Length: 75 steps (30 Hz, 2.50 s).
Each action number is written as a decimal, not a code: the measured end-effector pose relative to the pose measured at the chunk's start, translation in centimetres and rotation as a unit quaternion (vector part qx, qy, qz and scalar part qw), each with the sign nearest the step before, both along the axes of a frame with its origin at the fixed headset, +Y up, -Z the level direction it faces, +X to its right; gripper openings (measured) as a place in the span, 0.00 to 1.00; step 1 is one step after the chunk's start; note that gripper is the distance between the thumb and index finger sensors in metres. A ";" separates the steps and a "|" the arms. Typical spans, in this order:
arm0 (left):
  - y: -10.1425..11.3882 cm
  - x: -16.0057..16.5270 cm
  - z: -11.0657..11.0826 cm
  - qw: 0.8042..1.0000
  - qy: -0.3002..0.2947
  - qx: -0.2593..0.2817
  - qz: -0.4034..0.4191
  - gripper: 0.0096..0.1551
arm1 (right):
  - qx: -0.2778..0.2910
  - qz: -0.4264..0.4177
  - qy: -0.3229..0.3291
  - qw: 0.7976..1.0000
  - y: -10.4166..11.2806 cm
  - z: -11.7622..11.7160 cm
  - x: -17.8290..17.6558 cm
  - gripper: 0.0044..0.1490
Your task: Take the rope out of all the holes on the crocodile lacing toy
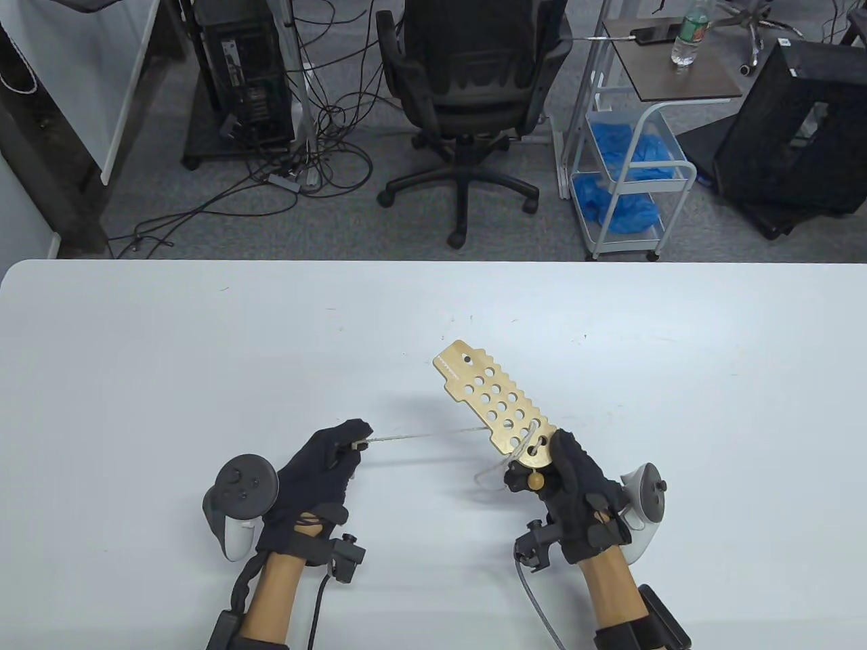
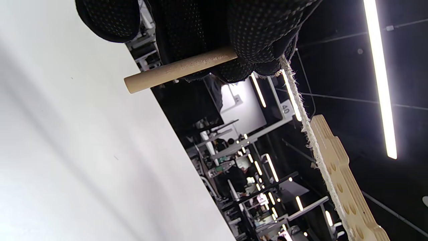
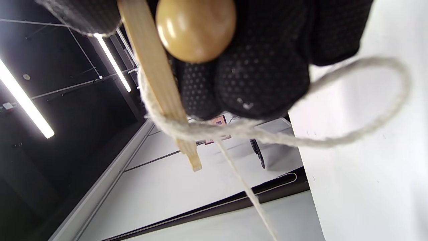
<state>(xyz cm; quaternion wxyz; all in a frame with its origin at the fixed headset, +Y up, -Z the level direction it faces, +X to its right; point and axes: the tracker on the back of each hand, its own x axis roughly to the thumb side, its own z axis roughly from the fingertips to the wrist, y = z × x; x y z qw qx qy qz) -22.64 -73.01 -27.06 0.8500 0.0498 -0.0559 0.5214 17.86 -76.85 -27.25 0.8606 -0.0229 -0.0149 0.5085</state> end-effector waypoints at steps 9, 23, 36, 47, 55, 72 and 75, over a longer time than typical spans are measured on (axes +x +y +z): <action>-0.3 -1.1 -0.1 1.000 0.017 -0.006 0.010 0.28 | -0.007 0.007 -0.029 1.000 -0.2 -0.1 1.3 0.33; -0.6 -3.1 -0.2 0.998 0.054 -0.012 0.039 0.27 | -0.017 -0.015 -0.050 0.998 -0.5 -0.2 2.4 0.33; -0.7 -4.4 -0.2 0.995 0.078 -0.019 0.062 0.27 | -0.025 -0.028 -0.065 0.997 -1.0 -0.2 3.0 0.33; -0.9 -5.2 -0.2 0.993 0.092 -0.024 0.074 0.27 | -0.028 -0.031 -0.068 0.997 -1.2 -0.3 3.3 0.33; -0.8 -5.5 -0.1 0.991 0.101 -0.025 0.082 0.27 | -0.032 -0.042 -0.082 0.995 -1.4 -0.2 3.7 0.33; -0.8 -6.4 0.2 0.986 0.133 -0.033 0.099 0.27 | -0.056 -0.084 -0.126 0.987 -2.5 -0.1 5.1 0.33; -0.8 -6.4 0.2 0.986 0.133 -0.032 0.098 0.27 | -0.059 -0.086 -0.129 0.986 -2.7 -0.1 5.3 0.33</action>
